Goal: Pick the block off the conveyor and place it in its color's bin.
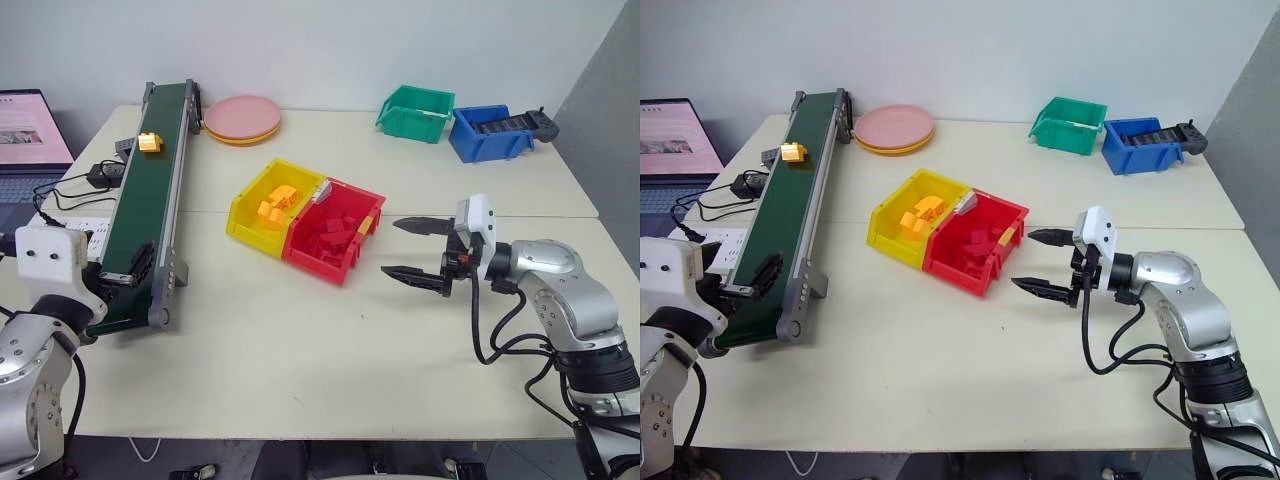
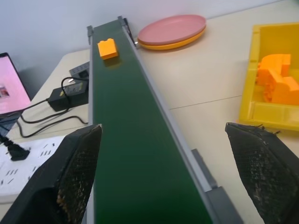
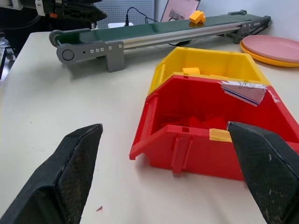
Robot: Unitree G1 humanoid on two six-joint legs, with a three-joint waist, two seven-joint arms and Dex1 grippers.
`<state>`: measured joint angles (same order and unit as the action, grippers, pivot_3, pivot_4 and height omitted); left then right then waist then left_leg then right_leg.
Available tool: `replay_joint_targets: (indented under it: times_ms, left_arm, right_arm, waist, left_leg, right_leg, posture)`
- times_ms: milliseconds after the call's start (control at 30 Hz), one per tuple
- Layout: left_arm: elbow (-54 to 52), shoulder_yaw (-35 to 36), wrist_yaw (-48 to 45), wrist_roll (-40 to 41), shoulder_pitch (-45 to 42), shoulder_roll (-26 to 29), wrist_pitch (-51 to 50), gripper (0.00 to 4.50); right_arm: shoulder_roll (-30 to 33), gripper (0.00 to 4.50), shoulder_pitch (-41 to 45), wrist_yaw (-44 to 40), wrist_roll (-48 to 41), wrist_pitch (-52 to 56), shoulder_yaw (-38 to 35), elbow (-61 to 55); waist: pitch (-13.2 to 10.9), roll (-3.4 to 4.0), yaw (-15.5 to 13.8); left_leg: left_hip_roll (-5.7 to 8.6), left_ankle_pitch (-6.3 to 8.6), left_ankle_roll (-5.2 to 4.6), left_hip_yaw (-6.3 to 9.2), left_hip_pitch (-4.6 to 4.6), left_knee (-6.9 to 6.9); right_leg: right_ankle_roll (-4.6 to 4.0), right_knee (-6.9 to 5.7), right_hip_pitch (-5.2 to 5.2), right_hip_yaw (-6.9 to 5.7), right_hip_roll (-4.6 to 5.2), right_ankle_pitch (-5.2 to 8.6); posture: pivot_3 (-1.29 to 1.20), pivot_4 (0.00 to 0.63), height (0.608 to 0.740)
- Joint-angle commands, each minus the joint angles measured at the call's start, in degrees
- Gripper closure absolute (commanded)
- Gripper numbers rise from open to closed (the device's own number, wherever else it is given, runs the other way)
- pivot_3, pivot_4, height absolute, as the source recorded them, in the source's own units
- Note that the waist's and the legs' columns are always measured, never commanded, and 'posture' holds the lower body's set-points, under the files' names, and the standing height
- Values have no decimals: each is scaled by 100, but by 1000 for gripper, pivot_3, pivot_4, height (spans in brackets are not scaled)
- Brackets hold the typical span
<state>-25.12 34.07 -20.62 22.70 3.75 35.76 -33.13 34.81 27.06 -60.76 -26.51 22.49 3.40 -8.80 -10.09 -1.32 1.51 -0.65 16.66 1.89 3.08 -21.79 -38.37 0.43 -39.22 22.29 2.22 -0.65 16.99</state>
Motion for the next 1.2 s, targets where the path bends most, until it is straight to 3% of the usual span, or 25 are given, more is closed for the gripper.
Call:
replay_joint_targets:
  times_ms: [33, 300, 500, 1200]
  left_arm:
    - [-289, 172, 102, 25, 65, -36, -8, 96]
    - [-331, 60, 374, -52, 39, -31, -419, 96]
    - [-268, -108, 633, 75, -354, 48, -1347, 96]
    - [851, -134, 571, 132, -1198, 380, -2124, 96]
  right_arm:
    - [52, 0, 172, -110, -119, 58, -69, -102]
    - [212, 0, 396, -255, -82, 452, 117, -289]
    - [400, 0, 692, -384, -380, 1198, 236, -640]
    - [632, 0, 511, -507, -371, 1251, 226, -1083]
  waist:
    - [0, 0, 0]
    - [0, 0, 0]
    - [0, 0, -1]
    - [0, -1, -3]
  left_leg:
    - [0, 0, 0, 0, 0, 0]
    - [0, 0, 0, 0, 0, 2]
    - [0, 0, 0, 3, -1, 4]
    - [3, 0, 0, 3, -1, 6]
  right_leg:
    - [0, 0, 0, 0, 0, 0]
    - [-1, 2, 0, 0, 1, 0]
    - [-1, 2, 1, -4, 1, 0]
    - [0, 6, 2, -3, 5, -1]
  posture:
    - [0, 150, 740]
    - [0, 150, 740]
    - [0, 150, 740]
    - [0, 150, 740]
